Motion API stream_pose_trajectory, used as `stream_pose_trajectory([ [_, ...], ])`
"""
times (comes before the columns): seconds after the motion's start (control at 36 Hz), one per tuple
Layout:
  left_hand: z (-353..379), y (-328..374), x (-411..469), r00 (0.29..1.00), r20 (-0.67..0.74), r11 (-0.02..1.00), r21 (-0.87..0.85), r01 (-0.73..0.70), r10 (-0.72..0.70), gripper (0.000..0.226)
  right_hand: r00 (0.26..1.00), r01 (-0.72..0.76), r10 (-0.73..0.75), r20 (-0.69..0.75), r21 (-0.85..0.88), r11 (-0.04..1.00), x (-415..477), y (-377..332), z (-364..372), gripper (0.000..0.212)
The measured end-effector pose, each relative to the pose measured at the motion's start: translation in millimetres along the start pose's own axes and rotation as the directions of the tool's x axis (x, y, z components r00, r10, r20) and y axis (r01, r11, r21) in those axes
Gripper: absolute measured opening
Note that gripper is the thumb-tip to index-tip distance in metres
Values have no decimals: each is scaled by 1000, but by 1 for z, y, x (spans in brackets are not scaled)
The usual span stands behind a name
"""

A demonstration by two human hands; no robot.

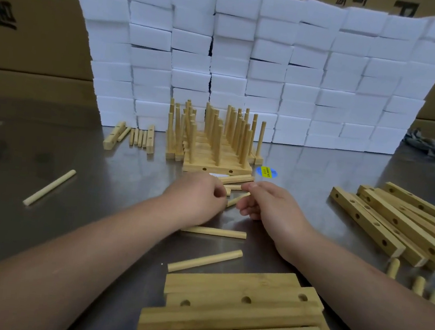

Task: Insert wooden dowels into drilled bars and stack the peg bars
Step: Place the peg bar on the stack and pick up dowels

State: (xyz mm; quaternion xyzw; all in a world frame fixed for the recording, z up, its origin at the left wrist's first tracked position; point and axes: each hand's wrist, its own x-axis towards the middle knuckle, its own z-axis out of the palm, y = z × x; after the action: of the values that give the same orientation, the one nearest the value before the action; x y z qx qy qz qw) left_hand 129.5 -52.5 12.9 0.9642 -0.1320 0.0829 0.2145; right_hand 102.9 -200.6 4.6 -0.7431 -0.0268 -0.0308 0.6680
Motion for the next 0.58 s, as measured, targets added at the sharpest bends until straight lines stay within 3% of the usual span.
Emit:
stream_pose_trajectory([
  [0.25,0,-11,-6,990,22,988,65,-139,138,32,998,47,-41,47,-146,988,-1,1,1,21],
  [0.36,-7,-14,-4,995,-52,996,42,-79,81,5,998,49,-42,54,-151,987,-1,1,0,20],
  [0.58,-7,-20,-5,994,-13,992,67,-104,105,9,995,78,-63,75,-220,972,-4,0,2,20],
])
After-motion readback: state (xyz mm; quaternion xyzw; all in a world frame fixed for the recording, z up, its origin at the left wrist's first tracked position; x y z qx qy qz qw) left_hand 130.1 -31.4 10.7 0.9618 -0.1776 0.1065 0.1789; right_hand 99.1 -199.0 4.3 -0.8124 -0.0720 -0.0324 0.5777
